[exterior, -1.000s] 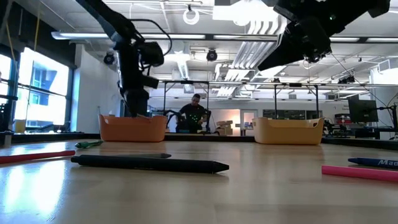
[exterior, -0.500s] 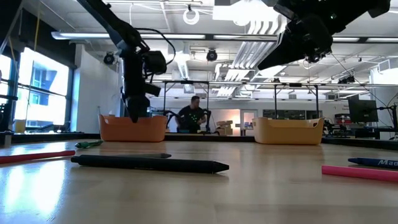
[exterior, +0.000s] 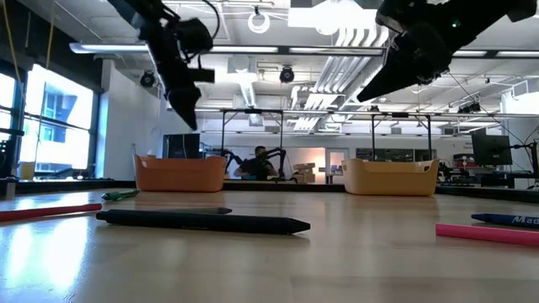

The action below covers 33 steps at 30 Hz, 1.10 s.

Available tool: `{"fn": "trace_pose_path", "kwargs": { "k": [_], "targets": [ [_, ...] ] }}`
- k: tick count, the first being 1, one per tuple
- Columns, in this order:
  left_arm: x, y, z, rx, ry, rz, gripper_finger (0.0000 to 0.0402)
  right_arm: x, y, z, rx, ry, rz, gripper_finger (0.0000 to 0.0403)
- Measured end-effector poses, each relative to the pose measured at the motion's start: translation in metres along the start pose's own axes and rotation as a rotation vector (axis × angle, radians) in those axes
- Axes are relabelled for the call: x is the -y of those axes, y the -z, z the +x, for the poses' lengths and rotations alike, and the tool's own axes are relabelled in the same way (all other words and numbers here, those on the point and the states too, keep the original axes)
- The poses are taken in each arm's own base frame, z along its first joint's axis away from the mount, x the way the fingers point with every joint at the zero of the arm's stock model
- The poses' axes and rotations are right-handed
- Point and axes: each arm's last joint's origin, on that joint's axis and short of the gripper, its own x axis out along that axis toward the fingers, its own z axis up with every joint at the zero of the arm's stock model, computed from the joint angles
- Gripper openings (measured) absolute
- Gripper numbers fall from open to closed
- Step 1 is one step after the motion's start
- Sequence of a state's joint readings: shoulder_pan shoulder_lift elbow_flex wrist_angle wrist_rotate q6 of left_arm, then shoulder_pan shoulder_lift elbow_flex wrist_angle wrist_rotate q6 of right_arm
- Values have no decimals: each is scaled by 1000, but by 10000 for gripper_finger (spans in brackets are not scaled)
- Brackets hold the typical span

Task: Sort crayons/erasers/pens/pencils in bins
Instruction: Put the pink colored pencil into the white bin

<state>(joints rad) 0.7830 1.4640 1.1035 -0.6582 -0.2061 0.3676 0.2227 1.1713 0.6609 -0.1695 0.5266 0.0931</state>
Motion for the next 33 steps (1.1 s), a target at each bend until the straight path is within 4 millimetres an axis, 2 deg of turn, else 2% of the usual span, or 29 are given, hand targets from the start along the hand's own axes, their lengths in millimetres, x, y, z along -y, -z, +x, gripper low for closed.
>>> {"fn": "trace_pose_path", "kwargs": {
  "k": [6, 12, 16, 20, 23, 26, 33],
  "targets": [
    [37, 11, -24, 377, 160, 56, 7, -16, 3, -9, 8, -51, 21, 0],
    [81, 23, -39, 718, 275, 118, 6, -37, 10, -15, -14, -92, 45, 0],
    [111, 37, -37, 937, 365, 172, 7, -56, 20, -13, -53, -126, 51, 0],
    [133, 52, -33, 1107, 498, 175, 7, -75, 31, -13, -97, -161, 78, 0],
    [141, 60, -34, 1181, 582, 185, 7, -91, 37, -18, -166, -192, 88, 1],
    [145, 63, -35, 1203, 587, 189, 7, -108, 36, -26, -259, -176, 86, 14],
    [145, 64, -34, 1186, 600, 158, 7, -154, 35, -39, -558, -183, 176, 88]
  ]
}}
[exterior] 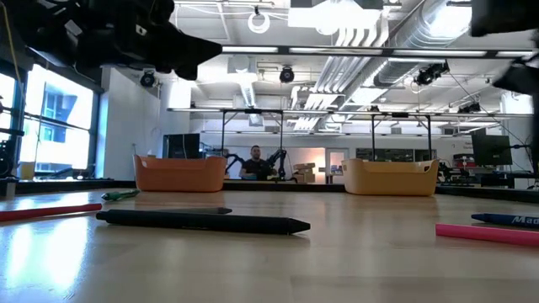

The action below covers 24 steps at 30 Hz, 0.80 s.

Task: Sort crayons/erasers/pens/pencils in bins
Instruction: Put the pink colored pencil into the white bin

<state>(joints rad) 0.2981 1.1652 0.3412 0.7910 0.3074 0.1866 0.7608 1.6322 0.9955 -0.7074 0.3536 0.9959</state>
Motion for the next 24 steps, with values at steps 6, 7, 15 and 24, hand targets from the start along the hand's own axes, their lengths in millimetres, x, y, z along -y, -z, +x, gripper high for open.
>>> {"fn": "trace_pose_path", "kwargs": {
  "k": [6, 7, 15, 24],
  "targets": [
    [0, 0, 0, -1, -1, -5, 7, -36, 12, 7, -163, -11, 40, 155],
    [0, 0, 0, -2, -3, -9, 7, -41, 12, 8, -176, -21, 41, 163],
    [0, 1, 0, -10, -2, -15, 7, -56, 12, 15, -205, -38, 50, 182],
    [1, 4, 0, -36, 3, -23, 7, -59, 5, 22, -211, -91, 51, 160]
  ]
}}
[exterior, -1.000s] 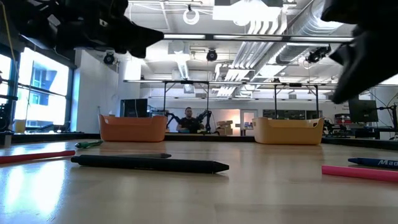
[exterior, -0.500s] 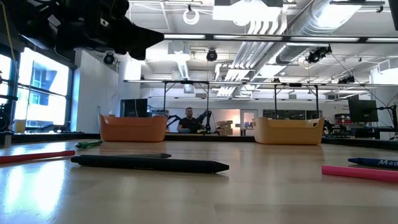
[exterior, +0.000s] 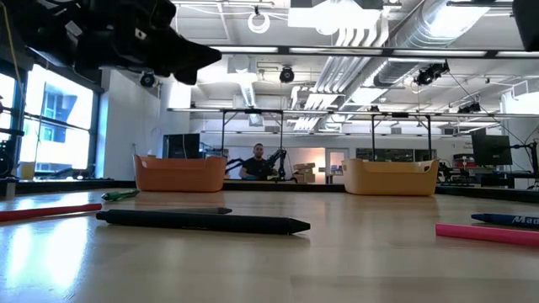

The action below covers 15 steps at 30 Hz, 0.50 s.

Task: Sort crayons/erasers/pens/pencils in bins
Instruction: Put the pink colored pencil into the white bin

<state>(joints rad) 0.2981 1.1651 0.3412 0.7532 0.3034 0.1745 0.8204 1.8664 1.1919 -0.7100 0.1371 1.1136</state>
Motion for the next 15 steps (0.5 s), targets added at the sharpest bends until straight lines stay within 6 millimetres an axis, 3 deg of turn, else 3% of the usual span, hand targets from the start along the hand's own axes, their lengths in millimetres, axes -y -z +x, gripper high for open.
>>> {"fn": "trace_pose_path", "kwargs": {
  "k": [8, 15],
  "targets": [
    [0, 0, 0, -1, 0, 1, 7, 0, -10, 20, -33, -15, 51, 154],
    [0, 0, 0, -1, 0, -27, 7, 5, -16, 25, -47, 7, 114, 153]
  ]
}}
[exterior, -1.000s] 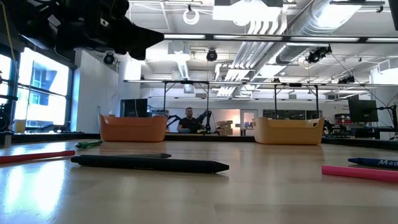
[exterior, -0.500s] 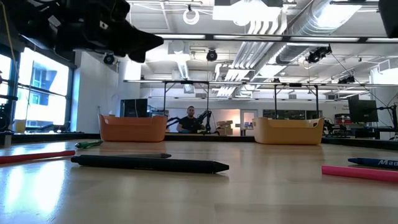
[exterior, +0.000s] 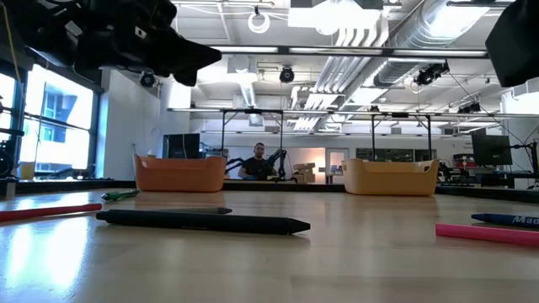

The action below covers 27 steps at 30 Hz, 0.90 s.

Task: Sort crayons/erasers/pens/pencils in bins
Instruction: Put the pink colored pencil into the white bin

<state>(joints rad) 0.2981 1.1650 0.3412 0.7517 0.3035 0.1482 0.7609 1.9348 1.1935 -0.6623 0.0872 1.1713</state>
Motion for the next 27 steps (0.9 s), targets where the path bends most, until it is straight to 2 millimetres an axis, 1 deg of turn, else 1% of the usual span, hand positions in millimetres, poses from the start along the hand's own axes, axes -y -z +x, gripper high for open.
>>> {"fn": "trace_pose_path", "kwargs": {
  "k": [4, 6, 13, 19, 24, 27],
  "targets": [
    [0, 0, 0, 1, 0, -38, 7, 3, 1, 0, 1, 31, -4, 150],
    [0, 0, 0, 0, 0, -44, 7, 4, 0, 1, -2, 41, -7, 140],
    [-1, -1, 0, 2, -30, -89, 7, 8, -4, 2, -10, 62, -19, 71],
    [-2, 0, 0, 0, -64, -116, 7, 10, -7, 2, -7, 69, -114, 28],
    [-3, 0, 0, 1, -101, -171, 7, 13, -14, 2, -6, 68, -169, 21],
    [-3, -1, 0, 3, -110, -173, 7, 11, -19, -4, 35, 68, -244, 23]
  ]
}}
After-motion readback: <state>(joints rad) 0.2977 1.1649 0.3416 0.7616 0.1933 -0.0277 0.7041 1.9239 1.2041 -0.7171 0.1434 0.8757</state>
